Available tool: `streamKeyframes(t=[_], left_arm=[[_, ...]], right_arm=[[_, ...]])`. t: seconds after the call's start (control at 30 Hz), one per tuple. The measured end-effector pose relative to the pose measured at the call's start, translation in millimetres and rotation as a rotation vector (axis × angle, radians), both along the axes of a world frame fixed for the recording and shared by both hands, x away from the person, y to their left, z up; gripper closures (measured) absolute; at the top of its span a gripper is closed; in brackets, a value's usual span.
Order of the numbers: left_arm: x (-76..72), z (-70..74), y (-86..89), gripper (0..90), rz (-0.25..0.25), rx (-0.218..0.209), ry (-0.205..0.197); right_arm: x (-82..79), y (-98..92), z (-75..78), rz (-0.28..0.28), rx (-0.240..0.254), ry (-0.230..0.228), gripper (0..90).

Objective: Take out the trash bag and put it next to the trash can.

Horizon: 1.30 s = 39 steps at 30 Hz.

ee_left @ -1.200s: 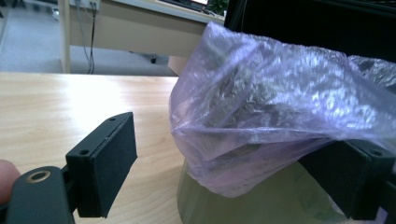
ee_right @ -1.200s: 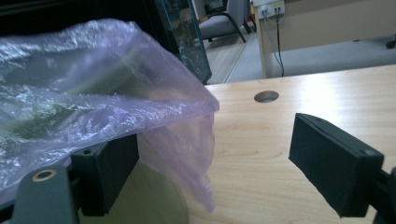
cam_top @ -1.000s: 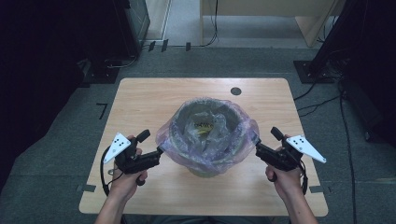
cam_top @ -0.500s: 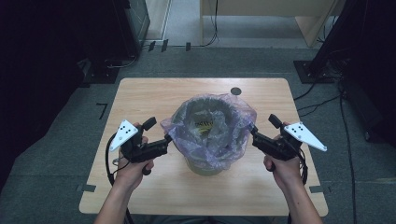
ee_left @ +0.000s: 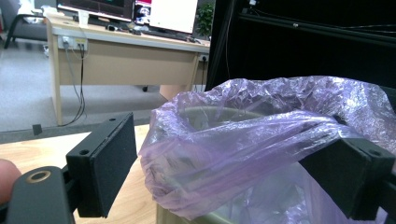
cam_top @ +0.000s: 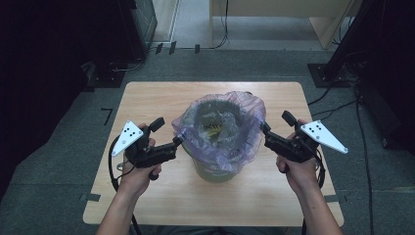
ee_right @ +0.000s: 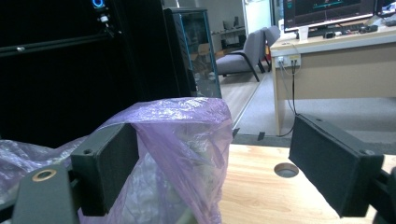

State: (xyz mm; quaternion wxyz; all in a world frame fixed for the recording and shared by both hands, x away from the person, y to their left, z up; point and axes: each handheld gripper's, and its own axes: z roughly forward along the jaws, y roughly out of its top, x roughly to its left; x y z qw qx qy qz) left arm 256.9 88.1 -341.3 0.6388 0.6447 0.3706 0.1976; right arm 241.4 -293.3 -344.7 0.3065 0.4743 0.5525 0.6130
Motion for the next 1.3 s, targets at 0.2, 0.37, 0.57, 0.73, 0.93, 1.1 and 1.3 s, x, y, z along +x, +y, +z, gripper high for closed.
streamKeyframes(t=[0.2, 0.37, 0.57, 0.73, 0.93, 1.1, 1.3], left_arm=[[-5.2, 2.6, -2.3, 12.4, -0.026, 0.000, -0.031], [-10.4, 5.9, -5.6, 12.4, -0.060, 0.020, -0.064], [-7.8, 10.7, 2.9, 12.4, -0.030, -0.023, -0.060], [-8.9, 15.9, 9.1, 12.7, -0.026, -0.076, -0.065], [-4.3, 22.0, 2.4, 12.7, 0.003, -0.058, -0.063], [8.8, 12.9, -4.5, 12.9, 0.053, -0.026, 0.016], [39.3, -20.2, -3.3, 13.1, 0.116, 0.020, 0.211]], right_arm=[[-1.9, 6.0, 2.0, 0.032, -0.012, -0.020, 15.3], [-4.7, 12.6, 4.8, 0.065, -0.029, -0.042, 15.4], [-7.4, 13.0, 11.4, 0.057, -0.027, -0.072, 15.4], [-9.3, 8.3, 15.8, 0.046, -0.004, -0.093, 16.0], [-9.5, 13.8, 17.2, 0.069, -0.009, -0.097, 16.0], [-8.8, 22.9, 14.4, 0.109, -0.025, -0.094, 15.9], [5.4, 27.8, 0.7, 0.083, -0.095, -0.021, 15.6]])
